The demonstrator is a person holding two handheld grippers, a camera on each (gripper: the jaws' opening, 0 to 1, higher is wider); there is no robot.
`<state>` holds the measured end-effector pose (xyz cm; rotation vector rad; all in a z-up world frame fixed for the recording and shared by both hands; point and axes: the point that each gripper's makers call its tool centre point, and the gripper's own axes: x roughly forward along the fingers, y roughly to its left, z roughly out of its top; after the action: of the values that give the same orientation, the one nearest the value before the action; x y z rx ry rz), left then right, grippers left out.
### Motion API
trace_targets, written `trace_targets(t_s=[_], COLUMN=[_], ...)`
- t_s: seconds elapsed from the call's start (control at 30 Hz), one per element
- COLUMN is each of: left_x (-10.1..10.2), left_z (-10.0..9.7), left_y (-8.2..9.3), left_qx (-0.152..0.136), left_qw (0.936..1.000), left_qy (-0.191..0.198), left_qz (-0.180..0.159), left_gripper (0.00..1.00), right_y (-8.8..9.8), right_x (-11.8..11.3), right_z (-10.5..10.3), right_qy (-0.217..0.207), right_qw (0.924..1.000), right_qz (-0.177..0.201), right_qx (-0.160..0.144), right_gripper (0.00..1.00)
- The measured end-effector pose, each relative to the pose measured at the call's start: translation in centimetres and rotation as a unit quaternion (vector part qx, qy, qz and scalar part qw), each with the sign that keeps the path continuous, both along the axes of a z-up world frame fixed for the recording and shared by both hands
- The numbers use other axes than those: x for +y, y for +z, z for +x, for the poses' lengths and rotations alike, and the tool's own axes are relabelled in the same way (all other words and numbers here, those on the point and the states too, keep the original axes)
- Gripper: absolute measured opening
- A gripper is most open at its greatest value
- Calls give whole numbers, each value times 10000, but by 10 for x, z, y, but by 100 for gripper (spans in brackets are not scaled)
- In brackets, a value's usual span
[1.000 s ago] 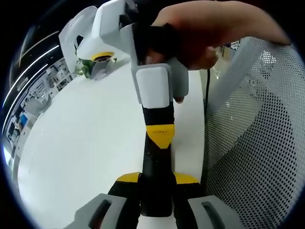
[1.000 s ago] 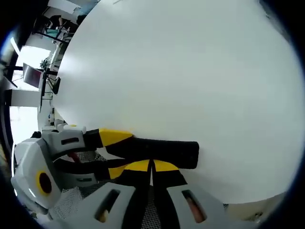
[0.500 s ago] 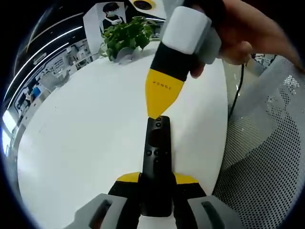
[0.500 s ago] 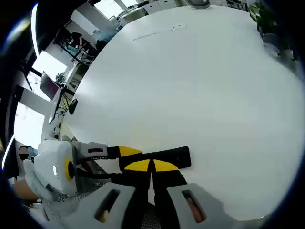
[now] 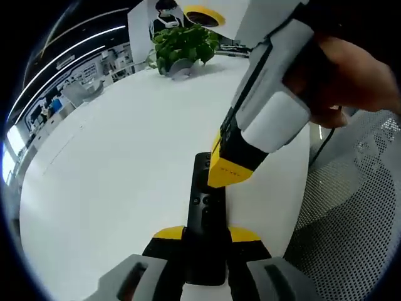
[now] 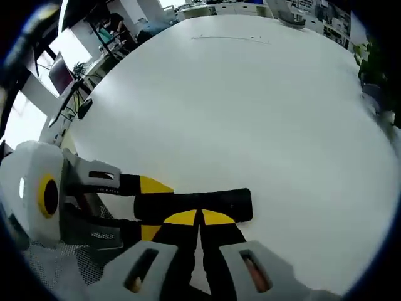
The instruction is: Press the specified remote control buttons in sequence, fully releasing each button before pressing the next.
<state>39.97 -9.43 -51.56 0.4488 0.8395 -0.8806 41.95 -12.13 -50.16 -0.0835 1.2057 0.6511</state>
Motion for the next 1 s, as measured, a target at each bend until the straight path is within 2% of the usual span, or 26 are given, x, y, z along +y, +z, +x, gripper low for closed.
trace_targets(t_s=[0.17, 0.27, 0.37, 0.53, 0.83, 1.0], left_x=[0, 0, 0, 0, 0, -1], left_z=[0, 1, 1, 1, 1, 1], left_y=[-1, -1, -1, -1, -1, -1], left_qx=[9, 5, 11, 1, 14, -56], left_qw=[10000, 10000, 10000, 10000, 10000, 9999], left_qy=[9, 2, 4, -14, -28, -95], left_qz=[-37, -40, -41, -35, -36, 4], left_gripper=[24, 24, 24, 24, 24, 24], right_y=[-1, -2, -7, -11, -8, -9], right_x=[4, 6, 4, 2, 4, 4], right_z=[-9, -10, -12, -9, -13, -15], right_qy=[35, 76, 158, 312, 446, 680], right_qw=[9994, 9993, 9993, 9992, 9987, 9966], right_qz=[135, 152, 15, -198, -260, -379], right_qx=[302, 322, 339, 134, 13, -254], right_gripper=[0, 0, 0, 0, 0, 0])
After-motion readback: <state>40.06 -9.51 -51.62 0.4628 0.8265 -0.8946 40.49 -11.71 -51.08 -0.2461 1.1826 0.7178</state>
